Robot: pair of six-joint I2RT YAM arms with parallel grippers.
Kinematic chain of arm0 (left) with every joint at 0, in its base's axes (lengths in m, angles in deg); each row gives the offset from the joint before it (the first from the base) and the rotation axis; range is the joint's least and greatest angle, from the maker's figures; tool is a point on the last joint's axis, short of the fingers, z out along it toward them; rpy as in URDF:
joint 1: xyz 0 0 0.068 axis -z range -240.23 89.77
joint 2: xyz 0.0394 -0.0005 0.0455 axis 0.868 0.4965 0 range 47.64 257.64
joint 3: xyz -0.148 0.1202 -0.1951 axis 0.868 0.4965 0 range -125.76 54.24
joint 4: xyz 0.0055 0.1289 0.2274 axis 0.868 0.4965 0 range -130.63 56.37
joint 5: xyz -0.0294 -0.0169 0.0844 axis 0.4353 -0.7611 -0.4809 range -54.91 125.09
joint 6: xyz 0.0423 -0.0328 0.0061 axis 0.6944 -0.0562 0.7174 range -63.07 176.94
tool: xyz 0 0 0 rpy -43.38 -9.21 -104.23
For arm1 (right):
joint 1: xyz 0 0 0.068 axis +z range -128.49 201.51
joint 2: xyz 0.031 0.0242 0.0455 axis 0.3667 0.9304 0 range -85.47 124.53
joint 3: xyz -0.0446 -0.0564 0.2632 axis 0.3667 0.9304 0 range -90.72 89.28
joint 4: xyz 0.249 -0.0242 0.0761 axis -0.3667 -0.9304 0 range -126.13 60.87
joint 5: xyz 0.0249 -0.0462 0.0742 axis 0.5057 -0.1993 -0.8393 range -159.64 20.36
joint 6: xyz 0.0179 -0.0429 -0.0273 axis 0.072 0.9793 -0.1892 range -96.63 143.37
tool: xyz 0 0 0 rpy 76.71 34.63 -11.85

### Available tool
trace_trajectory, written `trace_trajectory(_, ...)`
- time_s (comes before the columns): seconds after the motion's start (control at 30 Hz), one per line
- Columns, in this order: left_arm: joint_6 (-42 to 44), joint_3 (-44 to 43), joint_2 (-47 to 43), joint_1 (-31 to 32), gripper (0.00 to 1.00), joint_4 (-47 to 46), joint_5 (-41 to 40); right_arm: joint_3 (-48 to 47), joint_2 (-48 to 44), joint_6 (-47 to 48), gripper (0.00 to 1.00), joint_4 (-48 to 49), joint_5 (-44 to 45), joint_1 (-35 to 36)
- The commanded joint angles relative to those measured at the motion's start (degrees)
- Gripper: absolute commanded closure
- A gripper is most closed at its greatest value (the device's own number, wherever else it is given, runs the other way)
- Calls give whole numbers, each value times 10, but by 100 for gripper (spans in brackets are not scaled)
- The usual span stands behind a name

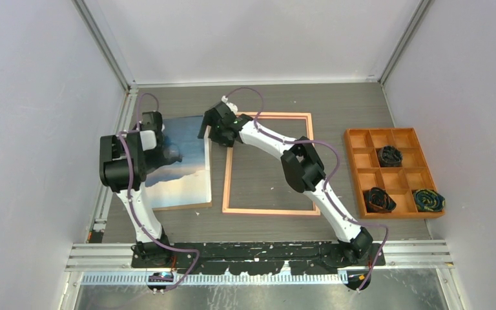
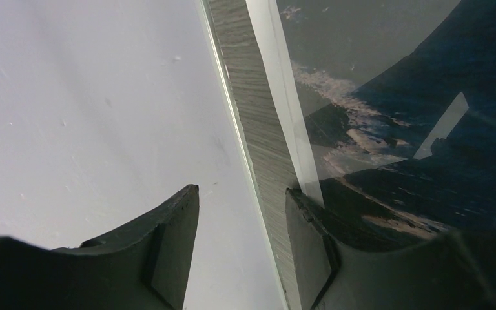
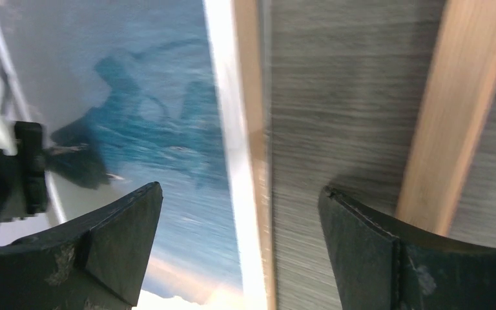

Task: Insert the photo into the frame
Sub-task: Pick up the photo frame item at the center of the board.

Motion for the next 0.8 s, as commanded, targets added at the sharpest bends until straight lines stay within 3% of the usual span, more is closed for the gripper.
trace_trajectory(0.0,-30,23,40,20,45,34,108,-34,34,4,5,-17,5,4)
trace_trajectory(0.77,14,39,38,26,48,2,117,3,-8,-39,14,128,-91,4)
